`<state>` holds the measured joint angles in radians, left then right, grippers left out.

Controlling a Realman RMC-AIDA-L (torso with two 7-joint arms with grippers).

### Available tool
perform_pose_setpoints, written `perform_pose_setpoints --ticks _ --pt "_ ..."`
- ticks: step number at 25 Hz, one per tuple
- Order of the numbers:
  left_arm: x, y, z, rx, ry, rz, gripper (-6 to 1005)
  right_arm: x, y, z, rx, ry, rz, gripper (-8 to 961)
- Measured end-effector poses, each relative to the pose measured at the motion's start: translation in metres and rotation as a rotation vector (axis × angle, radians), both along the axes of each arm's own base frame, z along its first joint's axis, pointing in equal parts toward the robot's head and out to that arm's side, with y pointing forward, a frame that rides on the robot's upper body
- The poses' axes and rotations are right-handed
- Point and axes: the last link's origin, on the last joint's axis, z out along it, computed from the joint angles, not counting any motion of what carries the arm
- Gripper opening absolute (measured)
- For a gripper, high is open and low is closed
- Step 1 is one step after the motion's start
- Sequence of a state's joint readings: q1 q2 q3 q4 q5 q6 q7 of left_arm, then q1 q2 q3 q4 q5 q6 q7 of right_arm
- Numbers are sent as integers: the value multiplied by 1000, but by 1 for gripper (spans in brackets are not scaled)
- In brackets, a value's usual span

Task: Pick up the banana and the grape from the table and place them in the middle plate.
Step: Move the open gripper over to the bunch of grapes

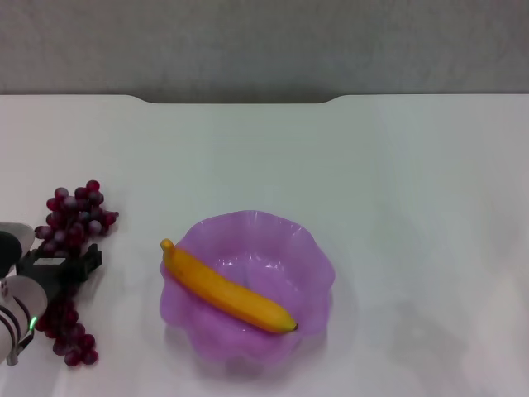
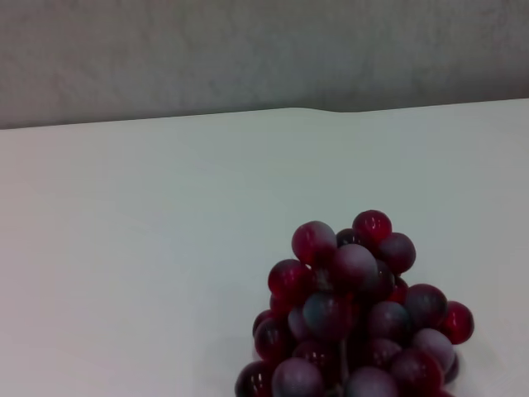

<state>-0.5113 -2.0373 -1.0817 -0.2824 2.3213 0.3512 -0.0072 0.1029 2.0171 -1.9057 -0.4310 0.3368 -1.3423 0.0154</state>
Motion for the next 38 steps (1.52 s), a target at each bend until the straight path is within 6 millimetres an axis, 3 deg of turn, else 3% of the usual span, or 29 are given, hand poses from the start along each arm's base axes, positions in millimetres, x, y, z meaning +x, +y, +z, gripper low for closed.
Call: perform_pose_setpoints --ticks 38 --pt "2 -1 -1 -25 49 -37 564 -1 2 -1 -7 -4 2 0"
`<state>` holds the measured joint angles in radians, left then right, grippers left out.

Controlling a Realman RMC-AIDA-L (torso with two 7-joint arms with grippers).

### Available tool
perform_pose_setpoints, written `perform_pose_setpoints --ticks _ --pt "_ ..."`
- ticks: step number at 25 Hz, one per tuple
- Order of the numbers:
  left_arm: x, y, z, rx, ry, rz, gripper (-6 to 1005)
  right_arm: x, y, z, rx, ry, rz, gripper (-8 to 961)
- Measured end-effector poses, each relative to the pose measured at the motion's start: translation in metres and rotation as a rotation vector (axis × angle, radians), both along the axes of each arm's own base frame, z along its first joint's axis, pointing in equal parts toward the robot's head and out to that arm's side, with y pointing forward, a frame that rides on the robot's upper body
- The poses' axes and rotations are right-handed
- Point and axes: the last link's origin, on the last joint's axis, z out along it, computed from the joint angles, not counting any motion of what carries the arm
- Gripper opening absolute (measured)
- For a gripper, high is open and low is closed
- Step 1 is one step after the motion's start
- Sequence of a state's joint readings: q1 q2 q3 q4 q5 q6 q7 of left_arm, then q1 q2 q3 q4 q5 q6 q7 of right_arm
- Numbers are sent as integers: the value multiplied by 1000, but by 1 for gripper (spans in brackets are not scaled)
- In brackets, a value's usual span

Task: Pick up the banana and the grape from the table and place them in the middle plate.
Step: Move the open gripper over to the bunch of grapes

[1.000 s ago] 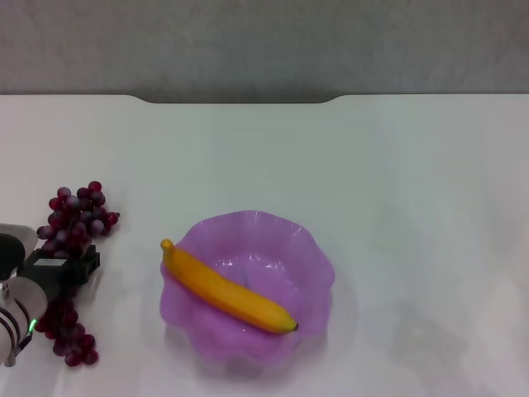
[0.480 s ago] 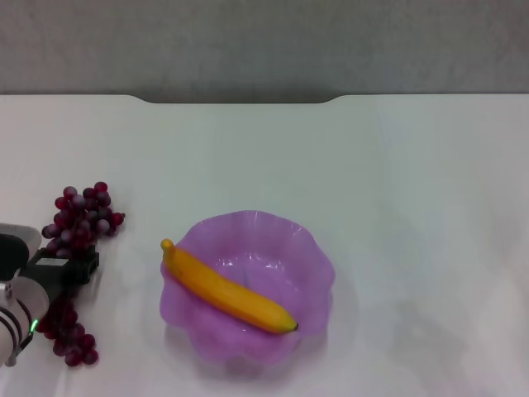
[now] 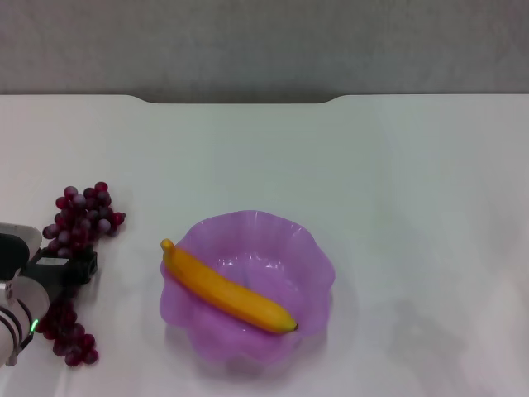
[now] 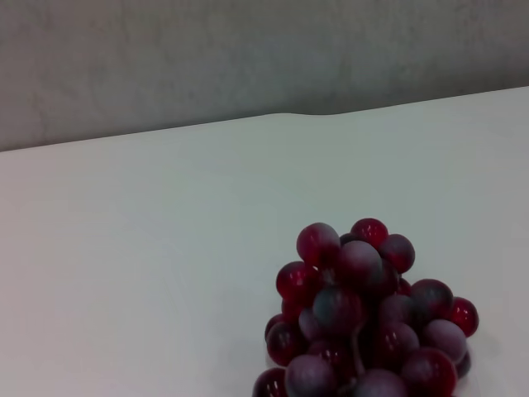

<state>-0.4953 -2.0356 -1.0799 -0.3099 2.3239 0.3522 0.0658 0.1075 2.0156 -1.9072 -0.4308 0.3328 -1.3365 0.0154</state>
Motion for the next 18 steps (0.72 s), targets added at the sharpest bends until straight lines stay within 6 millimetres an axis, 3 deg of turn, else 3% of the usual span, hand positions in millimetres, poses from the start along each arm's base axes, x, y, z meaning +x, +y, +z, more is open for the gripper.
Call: perform_pose_setpoints --ticks 18 --pt "-1 1 2 9 -3 3 443 0 2 -3 -17 -7 2 0"
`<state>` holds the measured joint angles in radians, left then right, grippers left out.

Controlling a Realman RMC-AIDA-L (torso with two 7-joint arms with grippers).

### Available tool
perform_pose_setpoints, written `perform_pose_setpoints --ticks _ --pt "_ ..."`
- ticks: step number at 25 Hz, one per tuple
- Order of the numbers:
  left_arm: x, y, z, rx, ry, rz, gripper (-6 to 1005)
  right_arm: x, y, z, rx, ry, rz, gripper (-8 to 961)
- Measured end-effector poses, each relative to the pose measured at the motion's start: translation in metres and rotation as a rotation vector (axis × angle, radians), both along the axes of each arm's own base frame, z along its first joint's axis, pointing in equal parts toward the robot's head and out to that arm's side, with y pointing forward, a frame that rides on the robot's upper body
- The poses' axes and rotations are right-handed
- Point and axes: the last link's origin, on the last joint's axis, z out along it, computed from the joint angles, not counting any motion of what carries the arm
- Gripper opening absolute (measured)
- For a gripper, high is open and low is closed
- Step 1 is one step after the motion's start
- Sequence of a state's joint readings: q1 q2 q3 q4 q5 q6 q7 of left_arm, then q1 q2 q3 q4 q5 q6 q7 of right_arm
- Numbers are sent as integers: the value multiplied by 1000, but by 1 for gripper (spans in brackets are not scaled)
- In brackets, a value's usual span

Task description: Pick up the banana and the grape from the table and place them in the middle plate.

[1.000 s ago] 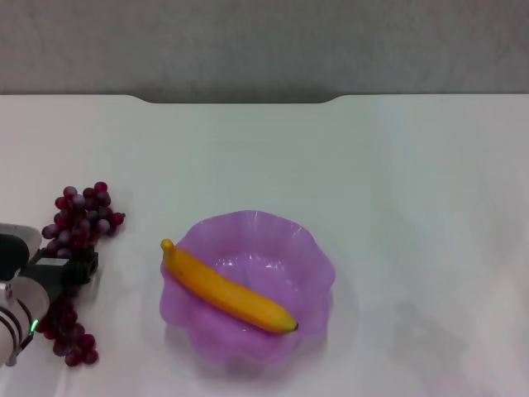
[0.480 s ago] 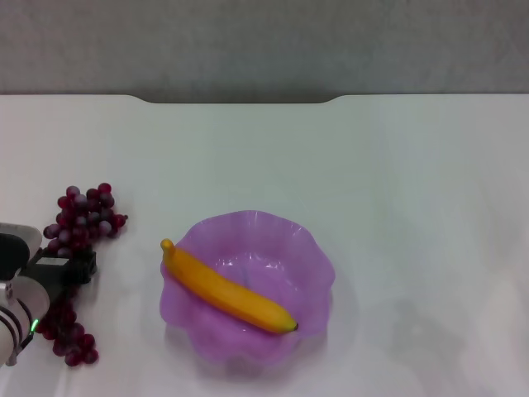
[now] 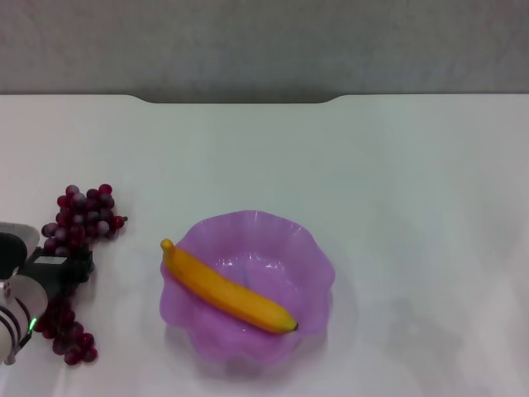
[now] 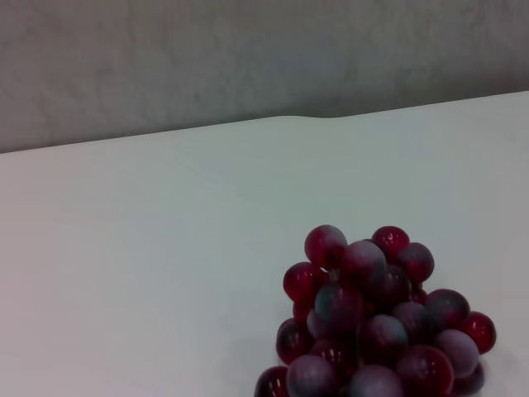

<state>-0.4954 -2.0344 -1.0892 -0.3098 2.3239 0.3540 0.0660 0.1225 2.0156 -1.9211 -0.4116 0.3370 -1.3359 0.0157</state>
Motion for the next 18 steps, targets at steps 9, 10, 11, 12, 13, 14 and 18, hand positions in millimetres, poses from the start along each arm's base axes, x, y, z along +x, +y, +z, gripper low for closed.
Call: perform_pose_setpoints --ticks 9,10,11,12,13,14,18 --pt "2 2 2 15 1 -17 435 0 0 0 -1 0 -1 -1" --pt "3 3 3 20 0 -22 434 0 0 0 -1 0 -1 -1" --pt "4 3 4 24 -3 -28 434 0 0 0 -1 0 -1 -1" --pt "5 3 3 27 -7 -32 434 0 0 0 -2 0 -2 -1" --pt "6 4 3 29 -11 -35 433 1 0 0 -2 0 -2 -1" --pt "7 4 3 30 -14 -37 432 1 0 0 -2 0 -2 -1" --pt "10 6 4 32 -5 -55 427 1 -1 0 -3 -1 -4 0"
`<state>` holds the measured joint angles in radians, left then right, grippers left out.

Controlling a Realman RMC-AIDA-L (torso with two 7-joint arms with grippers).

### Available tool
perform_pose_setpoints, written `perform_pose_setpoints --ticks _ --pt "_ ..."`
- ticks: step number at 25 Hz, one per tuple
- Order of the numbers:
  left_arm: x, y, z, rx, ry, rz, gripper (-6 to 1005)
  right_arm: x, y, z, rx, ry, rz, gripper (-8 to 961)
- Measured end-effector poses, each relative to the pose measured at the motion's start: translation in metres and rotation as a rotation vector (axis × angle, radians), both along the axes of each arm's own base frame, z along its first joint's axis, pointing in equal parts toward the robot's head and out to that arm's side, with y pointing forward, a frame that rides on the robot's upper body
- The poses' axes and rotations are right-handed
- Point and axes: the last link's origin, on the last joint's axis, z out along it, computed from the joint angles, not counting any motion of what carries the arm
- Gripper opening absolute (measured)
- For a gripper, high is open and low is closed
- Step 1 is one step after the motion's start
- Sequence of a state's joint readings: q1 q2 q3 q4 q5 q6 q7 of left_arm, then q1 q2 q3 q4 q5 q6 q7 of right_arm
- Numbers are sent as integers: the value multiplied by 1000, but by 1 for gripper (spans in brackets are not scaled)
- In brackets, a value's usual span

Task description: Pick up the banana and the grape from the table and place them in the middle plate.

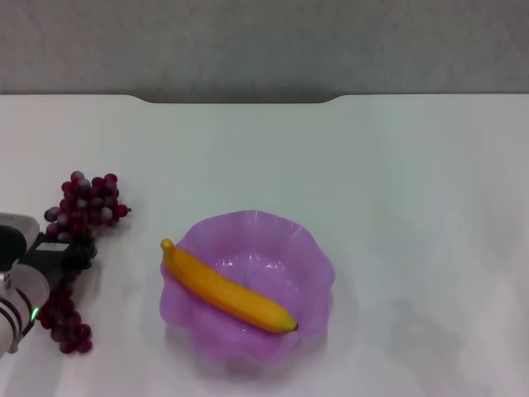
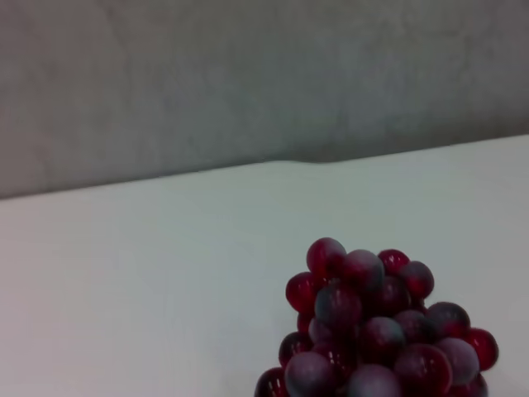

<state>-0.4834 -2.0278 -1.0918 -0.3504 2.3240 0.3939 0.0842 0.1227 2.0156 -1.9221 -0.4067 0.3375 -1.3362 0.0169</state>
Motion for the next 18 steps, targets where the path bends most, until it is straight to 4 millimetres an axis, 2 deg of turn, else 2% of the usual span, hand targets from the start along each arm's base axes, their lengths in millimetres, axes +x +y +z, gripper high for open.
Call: perform_pose_setpoints --ticks 7,10,12,18 --pt "20 11 10 58 8 -103 428 1 -1 -1 -5 -4 -4 0" --pt "35 16 27 129 32 -170 428 2 -1 -1 -8 -7 -6 0" --pt "38 16 29 138 38 -180 428 2 -1 -1 -9 -7 -7 0" --pt "83 5 51 208 91 -358 426 4 1 -3 -23 -10 -25 0"
